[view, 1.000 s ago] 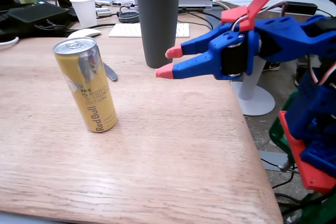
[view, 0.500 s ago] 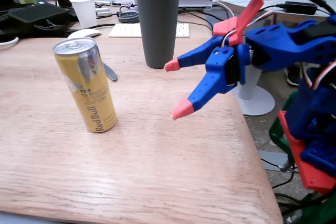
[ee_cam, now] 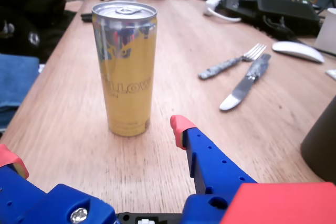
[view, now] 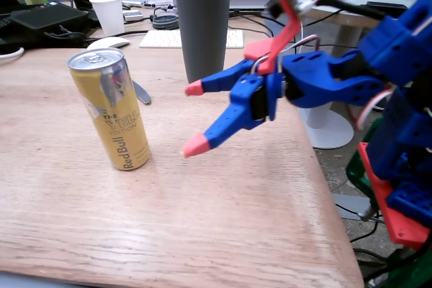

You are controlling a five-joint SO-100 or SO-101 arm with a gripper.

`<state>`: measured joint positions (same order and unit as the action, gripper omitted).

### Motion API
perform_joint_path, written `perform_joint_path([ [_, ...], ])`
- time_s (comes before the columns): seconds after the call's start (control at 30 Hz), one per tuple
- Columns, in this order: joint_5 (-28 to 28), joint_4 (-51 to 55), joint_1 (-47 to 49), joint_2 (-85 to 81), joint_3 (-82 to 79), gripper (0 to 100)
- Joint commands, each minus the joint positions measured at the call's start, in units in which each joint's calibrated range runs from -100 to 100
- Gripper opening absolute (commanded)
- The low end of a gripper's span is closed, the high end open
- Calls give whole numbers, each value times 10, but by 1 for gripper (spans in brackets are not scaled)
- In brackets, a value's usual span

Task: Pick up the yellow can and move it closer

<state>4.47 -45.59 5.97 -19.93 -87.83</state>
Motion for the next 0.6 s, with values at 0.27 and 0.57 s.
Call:
perform_joint_path([
  [0.27, 1, -8, 5, 272, 341, 57],
  [0.57, 1, -8, 5, 408, 521, 57],
])
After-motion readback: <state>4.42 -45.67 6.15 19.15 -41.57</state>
